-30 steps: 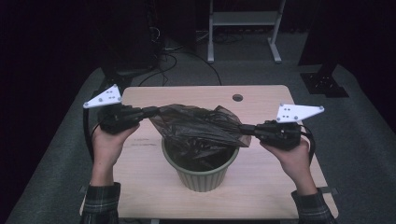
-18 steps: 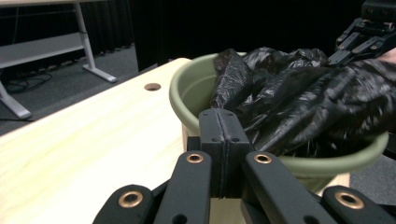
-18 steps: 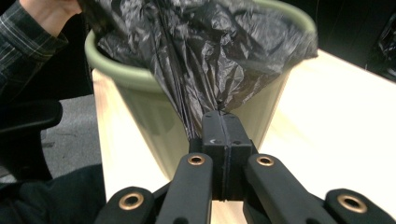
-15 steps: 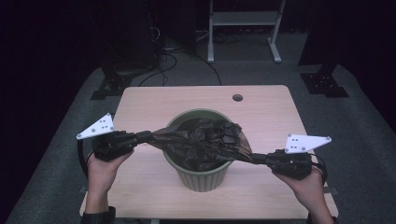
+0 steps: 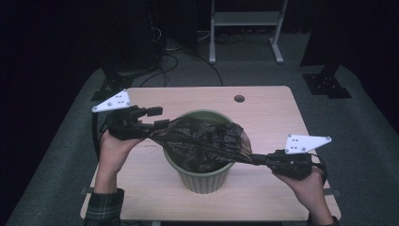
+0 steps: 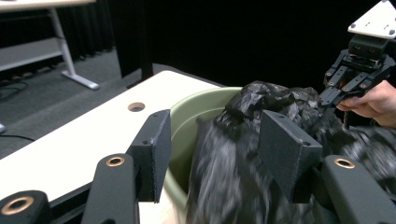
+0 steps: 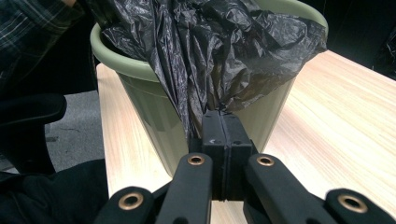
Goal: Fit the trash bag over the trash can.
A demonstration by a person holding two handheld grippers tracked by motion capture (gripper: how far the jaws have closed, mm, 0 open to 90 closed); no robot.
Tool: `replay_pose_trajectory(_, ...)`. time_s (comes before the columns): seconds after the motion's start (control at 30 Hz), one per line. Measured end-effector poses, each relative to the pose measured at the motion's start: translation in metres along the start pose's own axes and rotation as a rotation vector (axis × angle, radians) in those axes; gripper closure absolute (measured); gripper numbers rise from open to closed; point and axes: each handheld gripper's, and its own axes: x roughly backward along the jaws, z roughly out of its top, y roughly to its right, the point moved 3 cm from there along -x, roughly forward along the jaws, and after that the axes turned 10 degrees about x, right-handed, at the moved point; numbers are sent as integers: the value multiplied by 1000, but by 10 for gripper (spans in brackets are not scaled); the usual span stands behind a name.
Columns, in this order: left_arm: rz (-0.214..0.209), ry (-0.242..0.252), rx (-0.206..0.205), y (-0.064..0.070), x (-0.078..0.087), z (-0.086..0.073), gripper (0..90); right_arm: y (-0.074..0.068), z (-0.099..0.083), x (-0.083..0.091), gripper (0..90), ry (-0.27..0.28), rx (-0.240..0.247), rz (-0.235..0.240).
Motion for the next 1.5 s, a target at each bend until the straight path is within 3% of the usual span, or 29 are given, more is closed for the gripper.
replay_pose_trajectory(0.17, -16, -71, 8, -5, -34, 5, 402, 0, 2, 0, 900, 8, 7, 3)
replay_pose_trajectory(0.27, -3, -126, 8, -8, -48, 2, 437, 0, 2, 1, 900, 15, 7, 2)
replay_pose_trajectory(0.37, 24, -201, -6, -10, -54, -6, 612, 0, 2, 4, 900, 18, 7, -2)
replay_pose_trajectory(0.43, 27, -222, -13, -11, -53, -10, 736, 0, 2, 6, 900, 21, 9, -4)
replay_pose_trajectory(0.5, 21, -217, -7, -13, -48, -12, 889, 0, 1, 8, 900, 22, 9, -7)
replay_pose_trajectory(0.53, 21, -214, -4, -14, -45, -12, 899, -1, 1, 8, 900, 21, 9, -9)
replay_pose_trajectory(0.83, 52, -94, 19, -18, -2, -15, 900, -5, -6, 14, 900, 3, 6, -19)
replay_pose_trajectory(1.1, 66, -55, 19, -16, 16, -24, 900, -15, -36, 16, 900, -80, -40, -1)
replay_pose_trajectory(1.13, 62, -53, 19, -15, 16, -25, 900, -16, -40, 14, 894, -92, -47, 6)
replay_pose_trajectory(1.2, 66, -56, 13, -14, 15, -25, 900, -15, -44, 11, 792, -104, -57, 2)
replay_pose_trajectory(1.33, 55, -43, 16, -14, 16, -25, 899, -7, -36, 21, 706, -72, -74, -23)
replay_pose_trajectory(1.5, 50, -36, 11, -13, 16, -22, 899, 13, -2, 39, 646, 28, -56, -90)
